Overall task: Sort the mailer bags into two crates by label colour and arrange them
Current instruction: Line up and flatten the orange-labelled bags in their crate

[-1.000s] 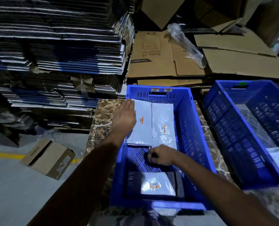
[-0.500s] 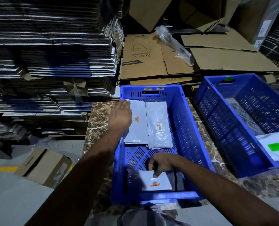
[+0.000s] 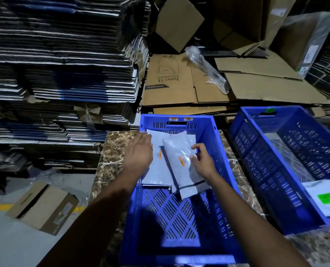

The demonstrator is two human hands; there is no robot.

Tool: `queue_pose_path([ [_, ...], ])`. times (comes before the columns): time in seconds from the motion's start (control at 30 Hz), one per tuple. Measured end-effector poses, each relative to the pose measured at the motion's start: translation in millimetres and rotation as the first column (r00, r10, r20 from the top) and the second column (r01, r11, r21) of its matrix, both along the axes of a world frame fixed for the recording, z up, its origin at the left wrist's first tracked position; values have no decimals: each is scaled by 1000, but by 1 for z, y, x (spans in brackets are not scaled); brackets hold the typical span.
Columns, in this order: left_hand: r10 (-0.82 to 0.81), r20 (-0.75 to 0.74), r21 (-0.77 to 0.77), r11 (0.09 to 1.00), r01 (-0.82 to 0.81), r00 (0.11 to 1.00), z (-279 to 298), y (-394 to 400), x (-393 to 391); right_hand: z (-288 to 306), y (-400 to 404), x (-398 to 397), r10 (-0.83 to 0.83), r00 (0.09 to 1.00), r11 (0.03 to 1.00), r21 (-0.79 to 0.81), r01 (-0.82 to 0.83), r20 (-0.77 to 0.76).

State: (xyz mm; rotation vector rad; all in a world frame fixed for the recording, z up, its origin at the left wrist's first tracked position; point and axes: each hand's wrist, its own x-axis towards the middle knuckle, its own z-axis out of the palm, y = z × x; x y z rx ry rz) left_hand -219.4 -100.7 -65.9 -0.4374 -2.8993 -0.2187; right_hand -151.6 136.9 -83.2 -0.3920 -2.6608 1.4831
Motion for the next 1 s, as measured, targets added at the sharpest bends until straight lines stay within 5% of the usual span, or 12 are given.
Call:
queue_pose_path([
  [0.2,-116,38,-362,924,122,993,-1,17,-8,-13,-7,-48,-164,985,983,88,160,44],
  [0.3,-109,49,-396,910,120,993,-5,25,-13,-20,-10,-54,-215,974,972,111,207,68],
  [0.4,-138,86,-414,896,161,987,-16,38,-19,-23,-13,-54,-153,988,918,369,146,-13],
  [0.47,-119,135,-324,933,157,984,-27,46,-25,-26,-13,-58,16,997,799,600,32,-74],
  [0.57,-25,222,-130,990,54,975,-43,56,-33,-35,-14,-72,223,974,665,726,-174,29],
  [0.77,53,244,13,998,-58,968,-71,64,-43,-55,-16,-87,244,959,532,808,-254,141],
  [1.0,48,207,78,995,-65,977,-92,73,-54,-69,-21,-97,194,961,566,778,-273,195],
])
